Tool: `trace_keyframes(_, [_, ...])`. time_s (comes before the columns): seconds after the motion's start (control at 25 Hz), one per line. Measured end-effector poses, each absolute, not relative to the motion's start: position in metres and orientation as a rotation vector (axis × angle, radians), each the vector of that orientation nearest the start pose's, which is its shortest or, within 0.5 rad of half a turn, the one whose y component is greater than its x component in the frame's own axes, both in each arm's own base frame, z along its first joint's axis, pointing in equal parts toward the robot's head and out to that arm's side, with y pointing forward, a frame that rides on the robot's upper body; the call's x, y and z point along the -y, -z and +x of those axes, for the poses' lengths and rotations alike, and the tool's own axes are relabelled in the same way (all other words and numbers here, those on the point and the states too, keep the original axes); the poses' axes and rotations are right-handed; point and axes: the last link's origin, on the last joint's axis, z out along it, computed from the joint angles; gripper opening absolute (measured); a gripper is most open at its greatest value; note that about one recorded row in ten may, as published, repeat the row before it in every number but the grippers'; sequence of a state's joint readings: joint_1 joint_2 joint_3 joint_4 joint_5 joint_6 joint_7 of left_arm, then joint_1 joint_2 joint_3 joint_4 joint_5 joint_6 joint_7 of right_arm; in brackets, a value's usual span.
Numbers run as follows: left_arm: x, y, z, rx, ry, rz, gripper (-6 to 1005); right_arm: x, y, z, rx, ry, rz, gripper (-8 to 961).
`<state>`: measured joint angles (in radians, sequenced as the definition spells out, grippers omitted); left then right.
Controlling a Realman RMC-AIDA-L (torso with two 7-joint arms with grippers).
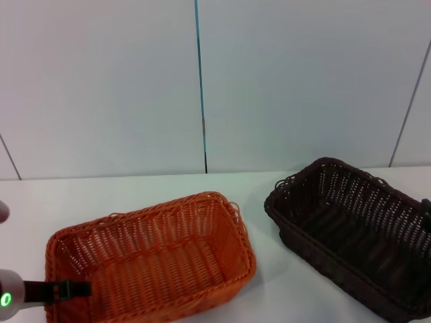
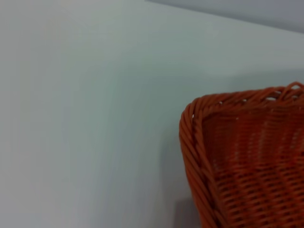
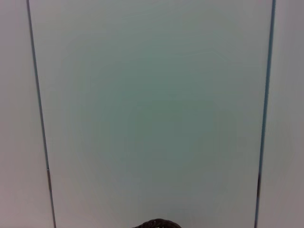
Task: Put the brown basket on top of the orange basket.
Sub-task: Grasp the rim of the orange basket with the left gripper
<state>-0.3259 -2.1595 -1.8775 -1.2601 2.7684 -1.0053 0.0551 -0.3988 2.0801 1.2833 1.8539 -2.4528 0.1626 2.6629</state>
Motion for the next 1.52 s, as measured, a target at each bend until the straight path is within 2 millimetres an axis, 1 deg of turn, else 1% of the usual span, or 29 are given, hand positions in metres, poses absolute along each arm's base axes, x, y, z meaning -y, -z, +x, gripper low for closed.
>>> trace_keyframes(0.16, [-0.358, -0.009, -0.296, 1.564, -0.026, -1.735, 884, -0.261, -0.058, 0.217, -2.641, -2.094, 1.171, 732])
trace_keyframes(0.36, [-0.361, -0.008, -0.294, 1.556, -0.016, -1.738, 826, -0.261, -0.058, 0.219, -2.634, -2.094, 1.175, 732])
trace_keyframes(0.48, [-0.363, -0.008, -0.293, 1.558, -0.015, -1.739, 605, -0.261, -0.058, 0.220, -2.633, -2.093, 1.175, 732])
trace_keyframes(0.88, [-0.362, -0.010, -0.301, 1.563, -0.058, -1.750, 534, -0.265, -0.058, 0.217, -2.647, -2.095, 1.161, 732])
trace_keyframes(1.12, [-0.365, -0.016, -0.302, 1.547, -0.063, -1.747, 366, -0.266, -0.058, 0.216, -2.651, -2.093, 1.156, 733])
trace_keyframes(1.32, [-0.371, -0.017, -0.299, 1.515, -0.098, -1.802, 248, -0.267, -0.058, 0.216, -2.653, -2.093, 1.151, 733])
trace_keyframes(1.52, [-0.380, -0.023, -0.299, 1.534, -0.090, -1.808, 201, -0.269, -0.057, 0.215, -2.659, -2.094, 1.142, 733])
